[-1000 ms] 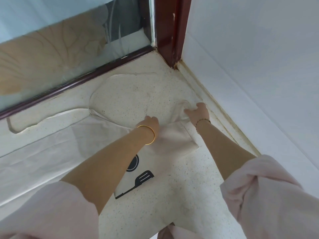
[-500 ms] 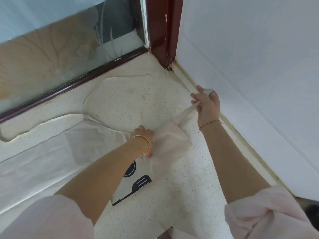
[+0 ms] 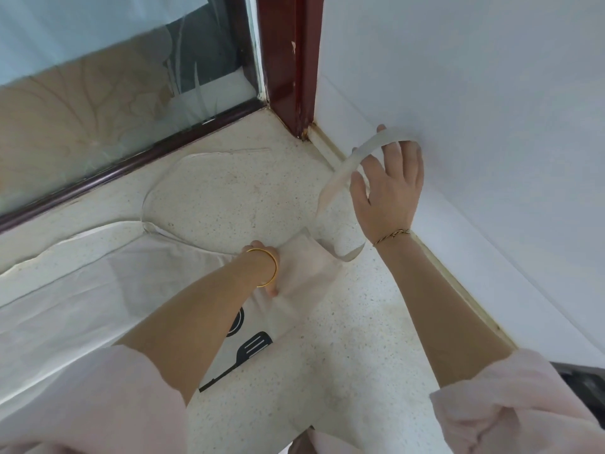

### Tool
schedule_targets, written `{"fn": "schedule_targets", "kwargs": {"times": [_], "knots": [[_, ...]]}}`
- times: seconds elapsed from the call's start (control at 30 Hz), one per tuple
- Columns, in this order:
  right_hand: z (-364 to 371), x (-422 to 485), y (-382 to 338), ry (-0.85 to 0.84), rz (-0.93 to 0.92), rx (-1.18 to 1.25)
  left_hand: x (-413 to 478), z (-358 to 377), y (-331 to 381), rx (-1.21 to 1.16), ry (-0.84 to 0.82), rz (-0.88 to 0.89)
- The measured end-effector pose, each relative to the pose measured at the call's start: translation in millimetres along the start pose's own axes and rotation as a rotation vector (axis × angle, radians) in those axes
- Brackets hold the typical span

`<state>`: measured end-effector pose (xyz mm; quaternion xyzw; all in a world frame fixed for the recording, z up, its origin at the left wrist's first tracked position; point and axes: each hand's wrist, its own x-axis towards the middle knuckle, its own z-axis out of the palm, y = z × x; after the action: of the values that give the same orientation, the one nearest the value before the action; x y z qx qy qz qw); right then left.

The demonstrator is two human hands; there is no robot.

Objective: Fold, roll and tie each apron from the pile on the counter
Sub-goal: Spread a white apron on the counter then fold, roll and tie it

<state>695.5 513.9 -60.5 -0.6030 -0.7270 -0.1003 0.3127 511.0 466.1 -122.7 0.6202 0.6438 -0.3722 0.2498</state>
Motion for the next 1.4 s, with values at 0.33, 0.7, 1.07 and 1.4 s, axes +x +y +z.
{"fn": "schedule_targets", "kwargs": {"times": [0.33, 0.7, 1.07, 1.4], "knots": [[-21, 68, -23, -0.284, -0.095, 0.029, -1, 11, 5, 0.045, 0.095, -0.021], [18, -22, 12, -1.114, 0.562, -0.086, 1, -14, 30, -0.440, 0.395, 0.273], [38, -45, 27, -0.838, 1.294, 0.616, 28, -29, 61, -0.577, 0.377, 0.353], [39, -30, 21, -0.340, 1.642, 1.175, 33, -29, 66, -0.445, 0.449, 0.298]]}}
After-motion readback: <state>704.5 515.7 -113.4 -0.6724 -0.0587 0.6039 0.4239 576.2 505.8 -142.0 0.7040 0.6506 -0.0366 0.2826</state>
